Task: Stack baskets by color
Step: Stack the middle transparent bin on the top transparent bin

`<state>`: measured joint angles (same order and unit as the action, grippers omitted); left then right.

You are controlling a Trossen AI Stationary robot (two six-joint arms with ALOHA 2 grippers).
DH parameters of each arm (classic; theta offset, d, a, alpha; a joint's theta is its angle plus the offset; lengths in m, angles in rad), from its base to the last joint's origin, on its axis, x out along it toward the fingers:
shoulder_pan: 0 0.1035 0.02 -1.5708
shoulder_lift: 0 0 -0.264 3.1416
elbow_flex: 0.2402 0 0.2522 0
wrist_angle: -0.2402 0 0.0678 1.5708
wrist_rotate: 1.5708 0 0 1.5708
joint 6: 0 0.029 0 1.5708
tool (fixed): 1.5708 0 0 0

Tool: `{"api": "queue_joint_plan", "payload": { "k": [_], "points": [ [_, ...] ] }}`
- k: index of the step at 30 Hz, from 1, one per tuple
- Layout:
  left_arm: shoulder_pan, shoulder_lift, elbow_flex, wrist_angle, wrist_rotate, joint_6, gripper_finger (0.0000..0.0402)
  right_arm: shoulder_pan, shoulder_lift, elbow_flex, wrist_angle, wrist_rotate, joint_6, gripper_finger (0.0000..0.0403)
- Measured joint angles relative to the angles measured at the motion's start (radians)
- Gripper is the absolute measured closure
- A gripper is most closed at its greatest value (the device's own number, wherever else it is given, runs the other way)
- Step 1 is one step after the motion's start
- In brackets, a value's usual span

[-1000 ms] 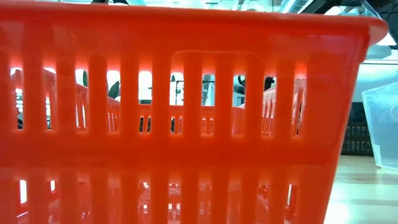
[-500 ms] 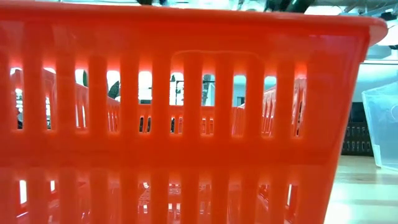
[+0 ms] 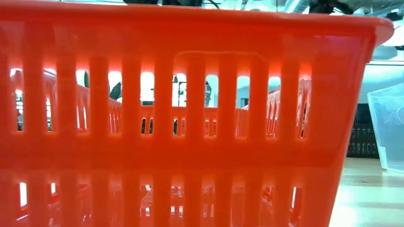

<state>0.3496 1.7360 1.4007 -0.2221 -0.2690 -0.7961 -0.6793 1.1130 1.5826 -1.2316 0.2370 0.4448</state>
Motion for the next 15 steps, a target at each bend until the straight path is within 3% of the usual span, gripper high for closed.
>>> {"api": "queue_joint_plan", "payload": {
  "k": [5, 9, 15],
  "points": [
    [0.015, 0.172, 0.201, -0.077, 0.019, 0.047, 0.0402, 0.046, -0.029, 0.0, -0.05, 0.052, 0.034, 0.039],
    [0.015, 0.268, 0.353, -0.199, -0.026, 0.062, 0.0402, 0.079, -0.035, 0.0, -0.103, 0.093, 0.053, 0.039],
    [0.012, 0.333, 0.425, -0.294, -0.037, -0.019, 0.0402, 0.11, -0.035, 0.0, -0.149, 0.133, 0.055, 0.039]
  ]
}}
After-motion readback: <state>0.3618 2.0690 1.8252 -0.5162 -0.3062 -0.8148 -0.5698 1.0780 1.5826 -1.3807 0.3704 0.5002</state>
